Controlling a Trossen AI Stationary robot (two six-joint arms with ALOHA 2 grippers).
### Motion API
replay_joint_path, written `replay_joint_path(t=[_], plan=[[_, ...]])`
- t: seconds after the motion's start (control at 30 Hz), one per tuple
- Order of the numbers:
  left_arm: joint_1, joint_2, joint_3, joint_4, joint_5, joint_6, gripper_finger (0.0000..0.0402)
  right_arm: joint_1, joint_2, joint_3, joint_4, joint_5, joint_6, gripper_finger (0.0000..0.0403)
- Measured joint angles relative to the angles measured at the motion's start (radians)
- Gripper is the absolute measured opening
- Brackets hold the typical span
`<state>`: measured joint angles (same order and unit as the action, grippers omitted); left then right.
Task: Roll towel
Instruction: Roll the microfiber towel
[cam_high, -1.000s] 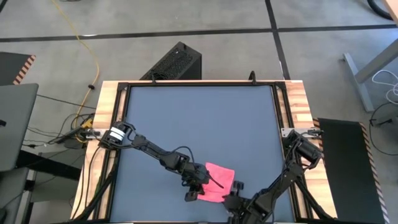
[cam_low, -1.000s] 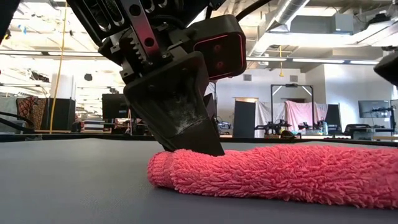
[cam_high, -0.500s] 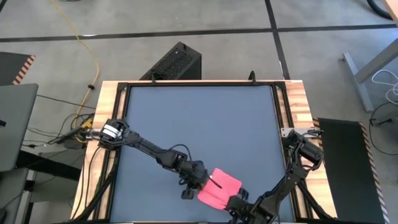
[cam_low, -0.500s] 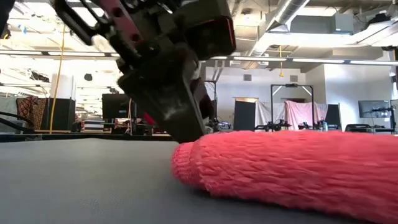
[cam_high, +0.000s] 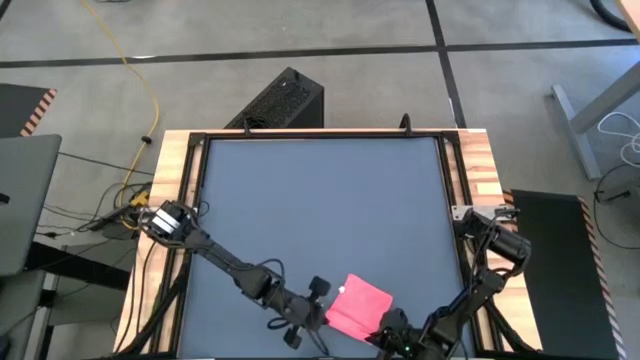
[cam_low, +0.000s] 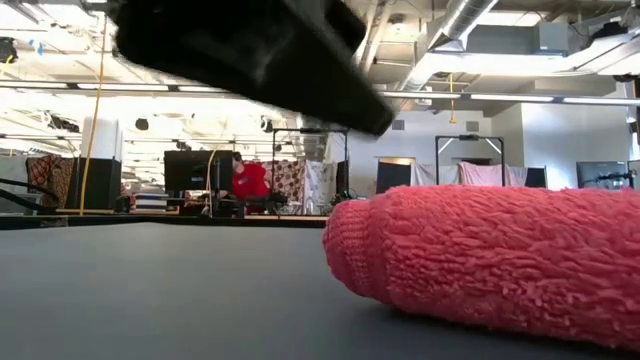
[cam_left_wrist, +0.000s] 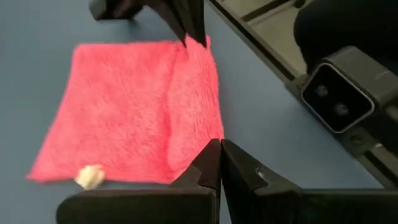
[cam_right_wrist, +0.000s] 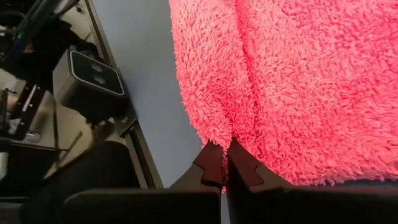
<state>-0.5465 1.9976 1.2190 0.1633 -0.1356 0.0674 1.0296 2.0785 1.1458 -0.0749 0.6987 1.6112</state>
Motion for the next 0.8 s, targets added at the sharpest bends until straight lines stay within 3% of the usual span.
replay_joint_path(t=[0.13,0.27,0.57,0.7,0.8], plan=[[0.0,0.023,0.002,0.063,-0.002,0.096,0.0021,-0.006,0.0,-0.009,0.02,-0.009,0.006,0.0019],[0.0,0.056,0.0,0.123,0.04,0.189,0.007,-0.01,0.0,-0.011,0.03,-0.013,0.007,0.0019],[0.0,0.077,0.005,0.183,0.02,0.183,0.0193,-0.01,0.0,-0.011,0.034,-0.013,0.007,0.0019],[0.002,0.118,0.002,0.184,-0.077,0.172,0.0212,-0.01,0.001,-0.011,0.038,-0.012,0.008,0.0019],[0.006,0.119,0.003,0.195,-0.075,0.151,0.0214,-0.011,0.001,-0.012,0.041,-0.011,0.008,0.0019]])
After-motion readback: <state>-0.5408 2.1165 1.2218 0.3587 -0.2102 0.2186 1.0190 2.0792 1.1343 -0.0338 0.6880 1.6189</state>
